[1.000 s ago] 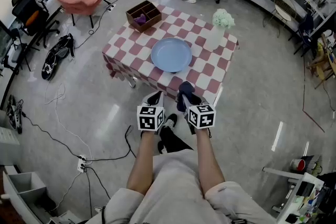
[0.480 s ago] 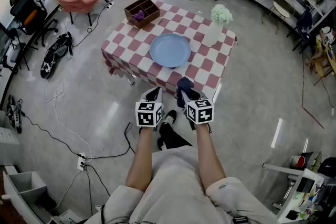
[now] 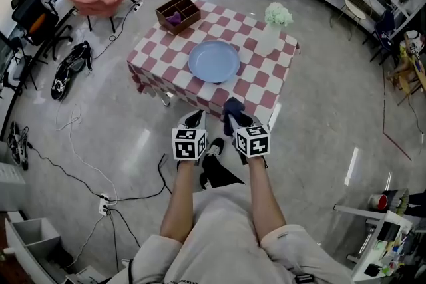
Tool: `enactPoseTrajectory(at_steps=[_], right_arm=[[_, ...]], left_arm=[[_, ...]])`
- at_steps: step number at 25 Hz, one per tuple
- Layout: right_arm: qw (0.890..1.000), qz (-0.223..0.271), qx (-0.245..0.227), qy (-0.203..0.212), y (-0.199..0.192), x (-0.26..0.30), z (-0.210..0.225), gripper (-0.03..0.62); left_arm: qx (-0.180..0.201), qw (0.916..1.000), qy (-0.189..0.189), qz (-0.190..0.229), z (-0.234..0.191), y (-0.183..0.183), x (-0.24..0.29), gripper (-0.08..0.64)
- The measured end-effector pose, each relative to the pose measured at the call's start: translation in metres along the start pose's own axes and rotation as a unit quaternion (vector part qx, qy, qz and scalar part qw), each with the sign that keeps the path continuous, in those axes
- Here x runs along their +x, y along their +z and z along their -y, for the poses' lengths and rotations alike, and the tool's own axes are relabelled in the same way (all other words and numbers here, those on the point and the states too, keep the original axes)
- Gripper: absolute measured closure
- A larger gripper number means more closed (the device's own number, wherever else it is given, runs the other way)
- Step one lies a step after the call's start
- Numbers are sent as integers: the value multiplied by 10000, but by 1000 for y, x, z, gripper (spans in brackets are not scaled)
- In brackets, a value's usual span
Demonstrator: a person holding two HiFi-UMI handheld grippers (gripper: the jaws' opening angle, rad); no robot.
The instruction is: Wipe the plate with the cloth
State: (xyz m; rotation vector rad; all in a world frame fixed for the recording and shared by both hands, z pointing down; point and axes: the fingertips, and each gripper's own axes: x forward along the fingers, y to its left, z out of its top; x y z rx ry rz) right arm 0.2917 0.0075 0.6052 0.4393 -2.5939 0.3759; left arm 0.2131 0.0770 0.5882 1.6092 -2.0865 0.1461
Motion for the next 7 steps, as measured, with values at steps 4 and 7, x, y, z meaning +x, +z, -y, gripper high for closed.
enactPoseTrajectory(at_steps=[4, 7], right_arm=[[10000, 10, -9, -38, -2, -1, 1, 518], [10000, 42, -22, -74, 0, -2, 3, 518]], left_arm=[[9, 10000, -23, 9, 3, 0, 1, 549], [79, 10000, -56, -2, 7, 1, 3, 549]])
